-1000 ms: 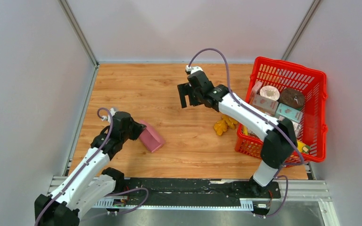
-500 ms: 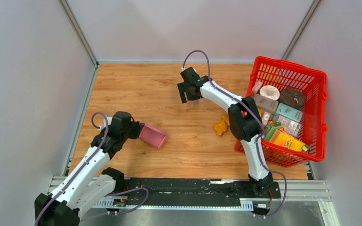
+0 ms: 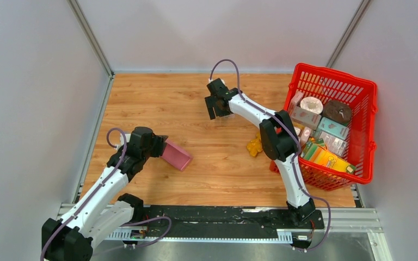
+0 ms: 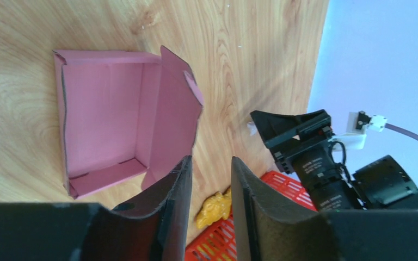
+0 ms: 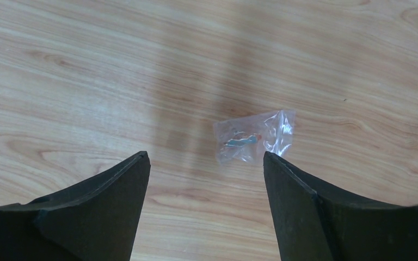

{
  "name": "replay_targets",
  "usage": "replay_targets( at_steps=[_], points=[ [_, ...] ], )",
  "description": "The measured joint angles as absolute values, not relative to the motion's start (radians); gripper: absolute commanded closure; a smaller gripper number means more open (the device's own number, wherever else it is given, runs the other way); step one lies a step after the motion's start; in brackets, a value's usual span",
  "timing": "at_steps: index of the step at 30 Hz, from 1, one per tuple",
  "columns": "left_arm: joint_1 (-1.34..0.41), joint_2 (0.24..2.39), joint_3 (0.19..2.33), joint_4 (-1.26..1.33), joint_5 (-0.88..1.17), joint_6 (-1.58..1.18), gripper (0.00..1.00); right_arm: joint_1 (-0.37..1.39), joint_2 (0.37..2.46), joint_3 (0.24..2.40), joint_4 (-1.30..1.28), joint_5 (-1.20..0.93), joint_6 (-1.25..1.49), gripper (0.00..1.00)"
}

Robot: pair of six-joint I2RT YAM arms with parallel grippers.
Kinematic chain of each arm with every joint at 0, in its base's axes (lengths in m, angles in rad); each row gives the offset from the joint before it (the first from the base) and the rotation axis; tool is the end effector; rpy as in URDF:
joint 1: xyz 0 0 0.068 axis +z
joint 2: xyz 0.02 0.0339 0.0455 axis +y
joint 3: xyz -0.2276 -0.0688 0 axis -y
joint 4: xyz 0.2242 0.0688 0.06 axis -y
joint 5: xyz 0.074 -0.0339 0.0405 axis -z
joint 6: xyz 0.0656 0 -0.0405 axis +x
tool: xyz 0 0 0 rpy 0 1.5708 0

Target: Fold the paper box

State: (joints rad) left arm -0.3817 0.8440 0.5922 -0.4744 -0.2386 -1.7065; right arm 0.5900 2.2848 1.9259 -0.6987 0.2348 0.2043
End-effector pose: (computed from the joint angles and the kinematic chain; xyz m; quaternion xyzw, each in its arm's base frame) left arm 0.1949 -0.0615 0.1944 -0.5955 0.6841 -0.2972 0.2984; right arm 0.3971 0.2475 0.1429 -0.1549 0.9485 -0.0070 0.2762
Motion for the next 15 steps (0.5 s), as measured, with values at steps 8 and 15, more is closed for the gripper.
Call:
replay_targets(
  at_steps=[8,15],
  points=[
    [-0.381,0.828,0.592,-0.444,-0.248,-1.649,0.42,0.584,2.314,1.941,-0.712,0.257,0.221,0.21],
    [-0.381,0.810,0.593,-0.417,-0.224,-1.558,0.38,0.581,2.323,1.958,-0.714,0.239,0.246,0.35]
  ],
)
